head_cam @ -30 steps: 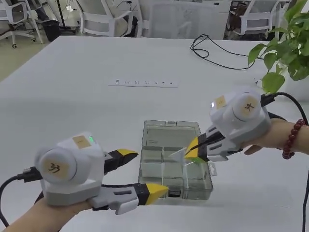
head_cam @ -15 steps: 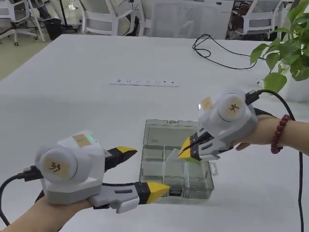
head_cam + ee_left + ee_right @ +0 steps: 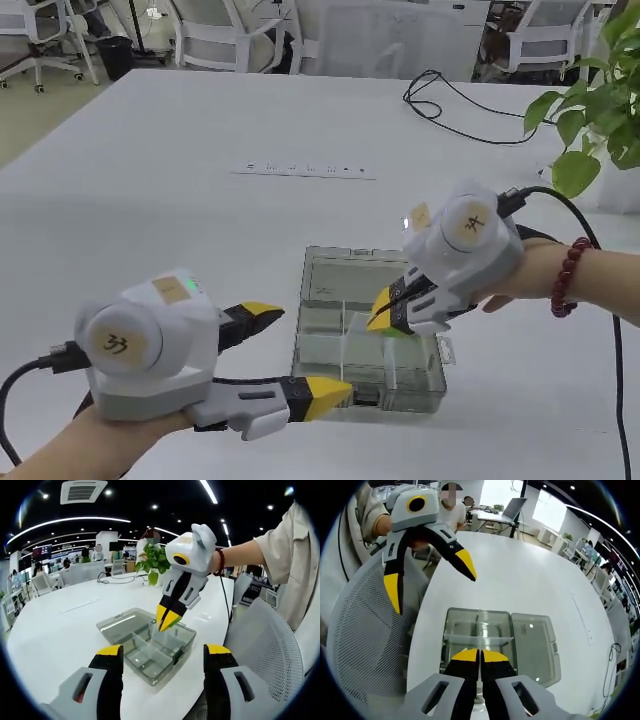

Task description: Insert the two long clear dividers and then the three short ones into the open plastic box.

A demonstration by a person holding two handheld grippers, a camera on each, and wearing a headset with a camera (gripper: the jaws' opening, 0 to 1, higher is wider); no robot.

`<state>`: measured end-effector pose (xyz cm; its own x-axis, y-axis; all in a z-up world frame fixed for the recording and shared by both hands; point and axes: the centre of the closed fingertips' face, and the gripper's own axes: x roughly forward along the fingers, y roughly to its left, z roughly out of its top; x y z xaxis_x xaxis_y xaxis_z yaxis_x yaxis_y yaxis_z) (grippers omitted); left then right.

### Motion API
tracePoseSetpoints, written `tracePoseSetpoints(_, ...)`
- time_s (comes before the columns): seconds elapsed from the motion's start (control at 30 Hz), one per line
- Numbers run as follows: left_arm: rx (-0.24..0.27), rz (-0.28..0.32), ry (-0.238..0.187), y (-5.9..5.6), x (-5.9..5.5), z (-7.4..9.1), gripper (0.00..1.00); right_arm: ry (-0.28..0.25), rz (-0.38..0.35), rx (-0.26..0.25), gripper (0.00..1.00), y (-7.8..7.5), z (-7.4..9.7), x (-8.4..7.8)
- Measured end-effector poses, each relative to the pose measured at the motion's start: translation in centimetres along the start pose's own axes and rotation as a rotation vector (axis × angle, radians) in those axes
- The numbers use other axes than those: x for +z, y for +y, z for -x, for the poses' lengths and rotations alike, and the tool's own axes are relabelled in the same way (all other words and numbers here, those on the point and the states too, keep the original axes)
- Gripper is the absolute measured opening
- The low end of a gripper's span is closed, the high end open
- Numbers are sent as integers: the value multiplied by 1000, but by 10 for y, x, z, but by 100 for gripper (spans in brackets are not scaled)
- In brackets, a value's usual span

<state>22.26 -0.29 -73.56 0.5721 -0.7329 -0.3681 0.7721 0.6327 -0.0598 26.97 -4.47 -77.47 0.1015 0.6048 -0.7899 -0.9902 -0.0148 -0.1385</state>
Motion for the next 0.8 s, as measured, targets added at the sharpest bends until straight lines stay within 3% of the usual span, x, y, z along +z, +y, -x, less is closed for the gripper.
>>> tracePoseSetpoints(0.43,1,-1,1,1,1,1,65,-1,-1,7,2,0,-5,0)
tracePoseSetpoints(0.8,2,-4,3,1,1,-1,67,56,-32,51,2,1,-22,-11)
